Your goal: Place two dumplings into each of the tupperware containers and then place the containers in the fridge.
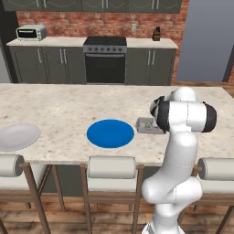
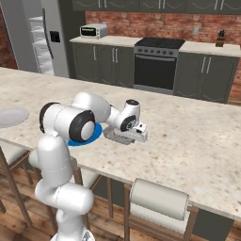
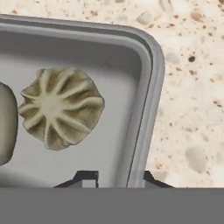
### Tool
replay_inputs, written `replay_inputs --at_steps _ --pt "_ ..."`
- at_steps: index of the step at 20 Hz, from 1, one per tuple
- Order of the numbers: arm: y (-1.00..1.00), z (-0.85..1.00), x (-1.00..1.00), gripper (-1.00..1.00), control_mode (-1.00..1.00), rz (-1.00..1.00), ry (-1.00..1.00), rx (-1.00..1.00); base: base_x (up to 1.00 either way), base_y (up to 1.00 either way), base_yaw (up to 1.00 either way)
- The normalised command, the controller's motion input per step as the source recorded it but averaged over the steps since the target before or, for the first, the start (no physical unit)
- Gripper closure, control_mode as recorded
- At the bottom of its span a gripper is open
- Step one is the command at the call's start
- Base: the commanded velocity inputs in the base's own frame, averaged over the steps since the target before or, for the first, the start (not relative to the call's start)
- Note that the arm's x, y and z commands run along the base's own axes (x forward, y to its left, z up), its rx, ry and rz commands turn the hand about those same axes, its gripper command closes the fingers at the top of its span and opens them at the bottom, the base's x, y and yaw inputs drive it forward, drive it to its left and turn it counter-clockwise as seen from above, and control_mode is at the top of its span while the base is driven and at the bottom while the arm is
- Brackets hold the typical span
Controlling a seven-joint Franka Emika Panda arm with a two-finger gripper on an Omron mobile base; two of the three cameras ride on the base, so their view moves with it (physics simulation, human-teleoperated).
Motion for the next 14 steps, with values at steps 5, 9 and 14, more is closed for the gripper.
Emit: replay_inputs --at_steps 5,9,14 --pt "0.00 0.80 -0.42 1.00 -1.00 -0.32 -0.06 0.21 0.00 0.00 0.00" --pt "-0.13 0.98 -0.73 1.00 -1.00 -0.33 -0.05 0.13 0.00 0.00 0.00" --pt "-0.25 0.98 -1.00 1.00 -1.00 -0.19 -0.12 0.04 0.00 0.00 0.00"
